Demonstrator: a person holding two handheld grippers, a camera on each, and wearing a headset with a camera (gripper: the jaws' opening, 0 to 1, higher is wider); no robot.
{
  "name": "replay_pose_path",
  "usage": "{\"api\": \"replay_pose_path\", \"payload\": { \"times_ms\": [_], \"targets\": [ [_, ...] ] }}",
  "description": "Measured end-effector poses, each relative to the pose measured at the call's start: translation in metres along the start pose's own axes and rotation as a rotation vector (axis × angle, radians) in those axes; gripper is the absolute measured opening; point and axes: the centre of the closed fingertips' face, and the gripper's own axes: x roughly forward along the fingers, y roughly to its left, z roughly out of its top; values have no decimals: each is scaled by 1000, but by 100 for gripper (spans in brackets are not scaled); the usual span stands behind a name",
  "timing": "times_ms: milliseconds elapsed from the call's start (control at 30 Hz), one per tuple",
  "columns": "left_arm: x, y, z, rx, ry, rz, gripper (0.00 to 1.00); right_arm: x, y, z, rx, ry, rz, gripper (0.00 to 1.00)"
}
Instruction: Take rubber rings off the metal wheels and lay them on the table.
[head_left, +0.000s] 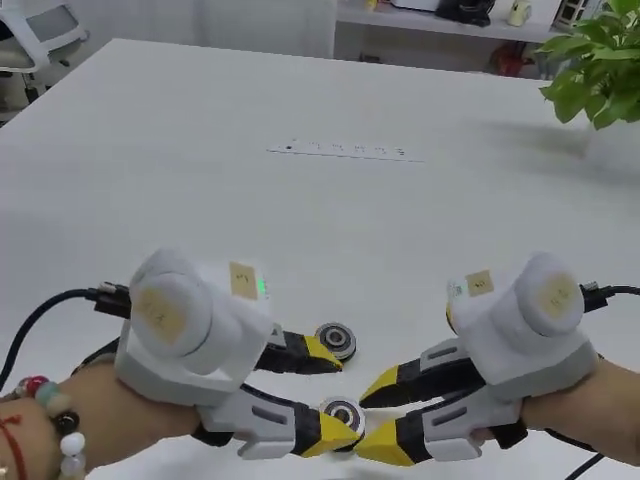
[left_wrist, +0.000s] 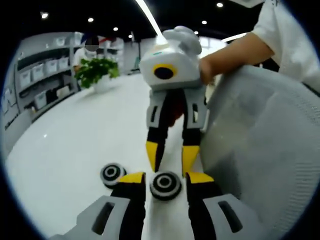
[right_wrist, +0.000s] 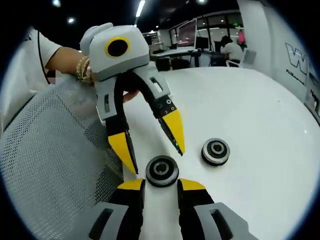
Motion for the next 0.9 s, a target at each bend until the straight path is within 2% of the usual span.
{"api": "replay_pose_path", "payload": {
  "times_ms": [133, 333, 433, 467, 567, 633, 700, 900],
  "targets": [
    [4, -1, -2, -6, 8, -8, 30, 0, -1, -3, 1, 6, -2, 23],
    [4, 3, -3, -25, 4, 9, 23, 0, -2, -2, 1, 4, -6, 22],
    [4, 3, -13, -6, 45, 9, 20, 1, -1, -3, -3, 9, -4, 21],
    [5, 2, -9, -14, 17, 2, 19, 1, -1, -3, -4, 10, -3, 21],
    [5, 4, -12, -14, 20, -1, 17, 2, -1, -3, -4, 9, -3, 21],
    [5, 9, -12, -3, 14, 18, 14, 2, -1, -2, -2, 6, -5, 21],
    [5, 7, -12, -12, 5, 6, 14, 2, -2, -1, -1, 4, -9, 21],
    [5, 7, -12, -7, 5, 12, 14, 3, -4, -1, 1, 1, -19, 21]
  ]
}}
